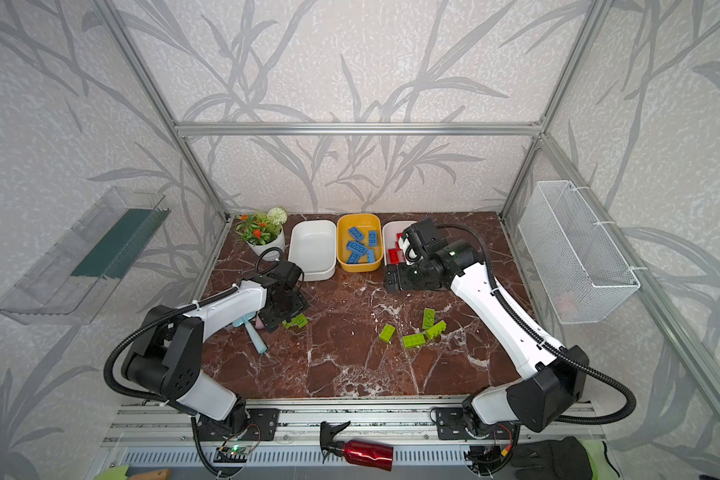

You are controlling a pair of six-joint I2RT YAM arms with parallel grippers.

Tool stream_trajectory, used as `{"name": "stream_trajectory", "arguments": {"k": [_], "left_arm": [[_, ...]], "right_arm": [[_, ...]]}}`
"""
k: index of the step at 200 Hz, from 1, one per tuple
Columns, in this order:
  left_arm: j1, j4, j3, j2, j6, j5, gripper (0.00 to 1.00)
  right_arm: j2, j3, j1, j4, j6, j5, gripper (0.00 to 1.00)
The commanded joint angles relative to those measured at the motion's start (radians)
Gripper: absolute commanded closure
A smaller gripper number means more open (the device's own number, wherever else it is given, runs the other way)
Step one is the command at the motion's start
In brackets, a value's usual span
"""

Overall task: Sort the legos into containers by color
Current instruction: 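Grasp the green 2x2 brick with the left gripper while the right gripper withdraws, then carry the green brick with the left gripper into the empty white bin and release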

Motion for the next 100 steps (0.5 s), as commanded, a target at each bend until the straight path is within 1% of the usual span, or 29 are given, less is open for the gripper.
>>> {"name": "stream_trajectory", "arguments": {"k": [1, 30, 54, 100], "left_arm": [[0.005, -0.004, -0.025, -0.005, -0.036, -0.04, 0.12], [0.005, 0.004, -0.051, -0.007, -0.05, -0.05, 0.13], [0.004, 0.006, -0.06, 0.008, -0.053, -0.05, 0.18], [0.004, 0.0, -0.074, -0.01, -0.059, -0.06, 0.35]], "right_arm": [[-0.027, -0.008, -0.01, -0.004, -0.02, -0.01, 0.01], [-0.027, -0.006, -0.011, -0.008, -0.031, -0.021, 0.01], [-0.024, -0.012, -0.011, -0.006, -0.032, -0.032, 0.01], [-0.032, -0.018, -0.011, -0.005, -0.025, -0.031, 0.01]]}}
